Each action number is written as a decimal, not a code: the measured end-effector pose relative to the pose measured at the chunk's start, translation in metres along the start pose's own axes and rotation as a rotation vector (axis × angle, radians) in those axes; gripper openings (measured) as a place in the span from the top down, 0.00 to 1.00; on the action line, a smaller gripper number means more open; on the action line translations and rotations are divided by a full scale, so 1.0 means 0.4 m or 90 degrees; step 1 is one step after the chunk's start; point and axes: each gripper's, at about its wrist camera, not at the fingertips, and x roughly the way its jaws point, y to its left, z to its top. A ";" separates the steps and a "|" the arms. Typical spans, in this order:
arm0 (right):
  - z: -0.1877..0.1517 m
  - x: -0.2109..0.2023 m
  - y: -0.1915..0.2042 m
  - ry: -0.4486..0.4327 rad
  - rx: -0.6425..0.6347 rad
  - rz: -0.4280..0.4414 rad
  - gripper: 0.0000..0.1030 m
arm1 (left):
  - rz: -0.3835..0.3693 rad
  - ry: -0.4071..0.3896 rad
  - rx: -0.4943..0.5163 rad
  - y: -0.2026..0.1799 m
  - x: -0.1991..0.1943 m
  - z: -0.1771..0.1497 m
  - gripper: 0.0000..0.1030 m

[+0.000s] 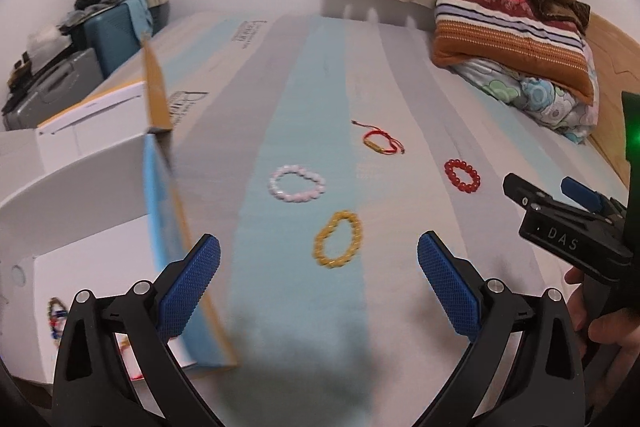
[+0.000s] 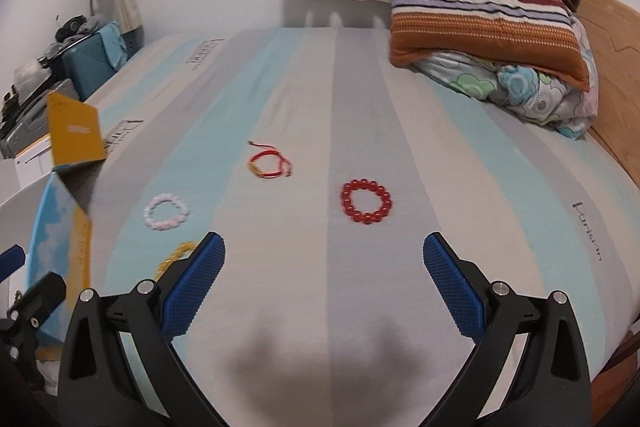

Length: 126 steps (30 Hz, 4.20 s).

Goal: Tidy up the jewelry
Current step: 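Move both tools back over the bed toward the amber and red bracelets, then grasp the yellow amber bead bracelet with the left tool while the right tool grasps the red bead bracelet, then carry the amber and red bead bracelets to the white box with both tools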

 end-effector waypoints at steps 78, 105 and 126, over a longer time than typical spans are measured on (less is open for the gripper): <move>0.014 0.472 -0.176 0.089 0.002 0.053 0.88 | 0.007 0.120 -0.005 -0.067 0.432 -0.025 0.91; -0.012 0.296 -0.174 0.071 0.047 0.064 0.88 | 0.027 0.111 0.028 -0.110 0.335 -0.020 0.91; -0.080 0.028 -0.141 0.062 0.042 0.077 0.88 | -0.006 0.075 0.033 -0.134 0.119 -0.020 0.91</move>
